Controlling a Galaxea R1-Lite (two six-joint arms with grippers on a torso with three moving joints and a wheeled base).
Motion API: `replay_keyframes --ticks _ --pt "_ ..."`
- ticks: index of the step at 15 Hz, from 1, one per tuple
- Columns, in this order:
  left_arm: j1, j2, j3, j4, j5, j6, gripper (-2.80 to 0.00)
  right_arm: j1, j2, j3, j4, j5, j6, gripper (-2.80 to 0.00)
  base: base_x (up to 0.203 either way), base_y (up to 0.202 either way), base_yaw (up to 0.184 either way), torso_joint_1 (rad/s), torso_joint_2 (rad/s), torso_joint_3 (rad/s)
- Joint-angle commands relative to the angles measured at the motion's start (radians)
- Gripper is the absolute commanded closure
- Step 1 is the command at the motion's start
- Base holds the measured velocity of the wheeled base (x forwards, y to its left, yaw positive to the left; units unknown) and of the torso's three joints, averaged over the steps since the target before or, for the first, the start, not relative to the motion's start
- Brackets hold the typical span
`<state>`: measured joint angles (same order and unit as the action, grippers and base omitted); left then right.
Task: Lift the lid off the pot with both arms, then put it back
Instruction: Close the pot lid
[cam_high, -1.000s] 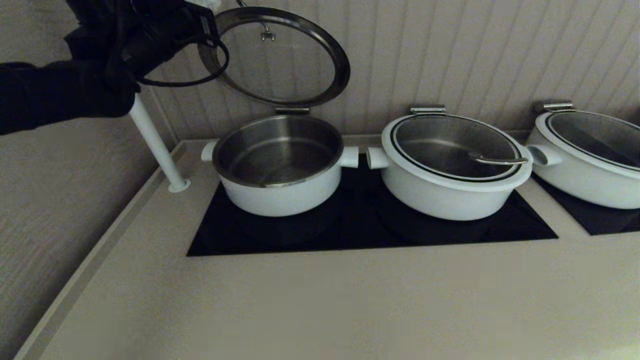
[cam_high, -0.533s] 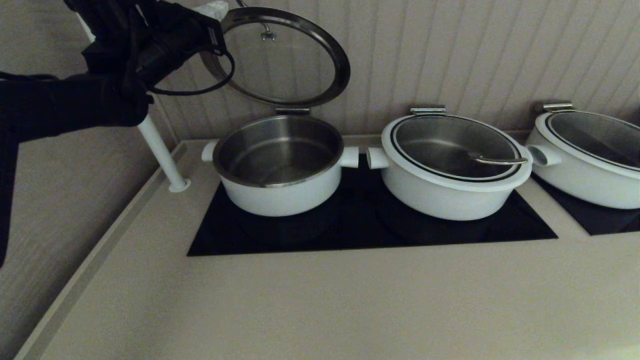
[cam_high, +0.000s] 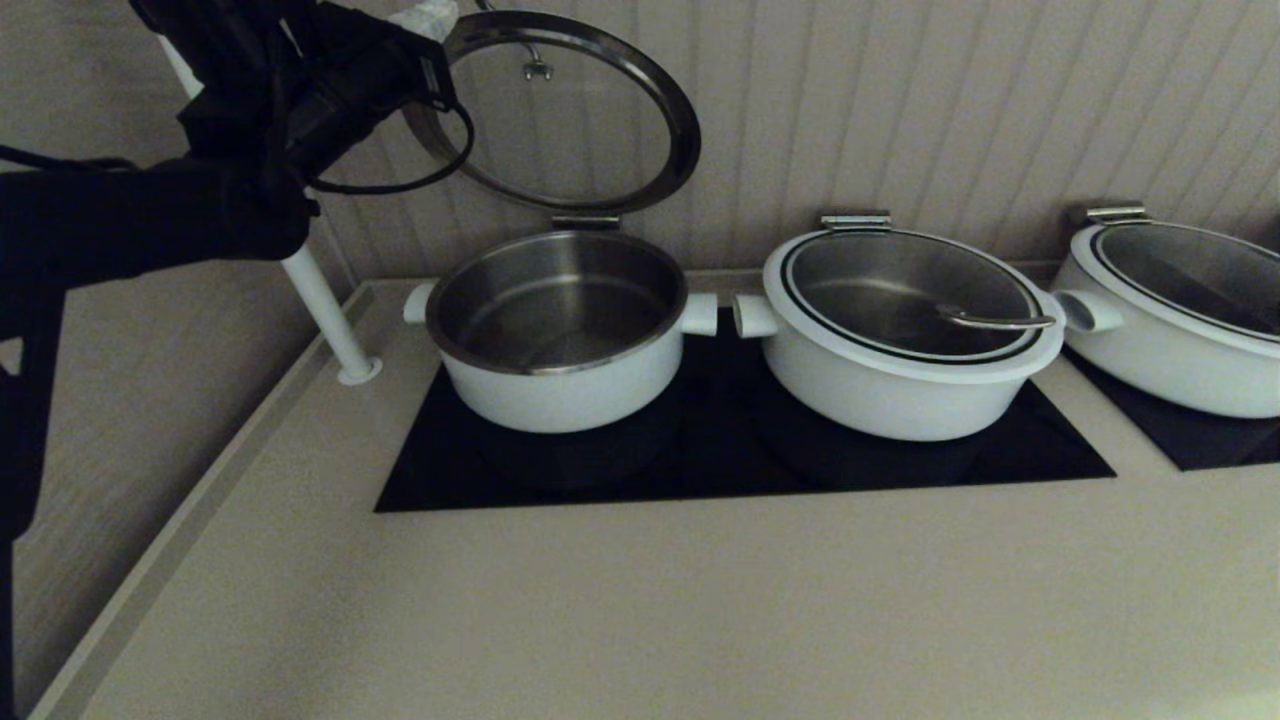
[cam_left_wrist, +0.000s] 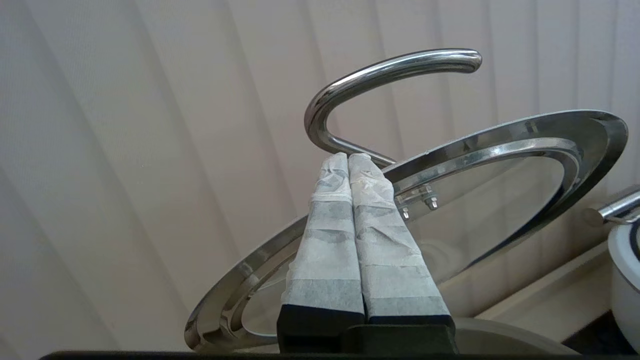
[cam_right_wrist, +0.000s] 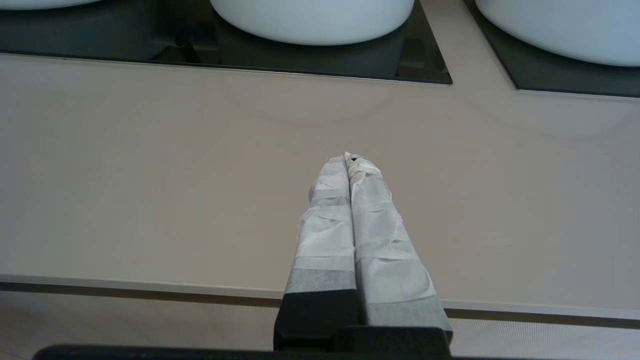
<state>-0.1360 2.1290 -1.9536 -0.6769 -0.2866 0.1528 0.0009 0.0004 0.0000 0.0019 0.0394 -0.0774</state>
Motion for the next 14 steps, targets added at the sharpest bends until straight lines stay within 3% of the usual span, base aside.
replay_keyframes --ticks 1,14 --pt "0.001 0.001 -0.001 -0.030 -0.002 -0.001 0.00 0.001 0.000 0.000 0.000 0.001 -0.001 0.00 0.000 0.000 0.000 0.000 0.00 0.000" --pt "0.036 -0.008 -0.001 -0.040 -0.002 -0.025 0.00 0.001 0.000 0.000 0.000 0.001 -0.001 0.00 0.000 0.000 0.000 0.000 0.00 0.000"
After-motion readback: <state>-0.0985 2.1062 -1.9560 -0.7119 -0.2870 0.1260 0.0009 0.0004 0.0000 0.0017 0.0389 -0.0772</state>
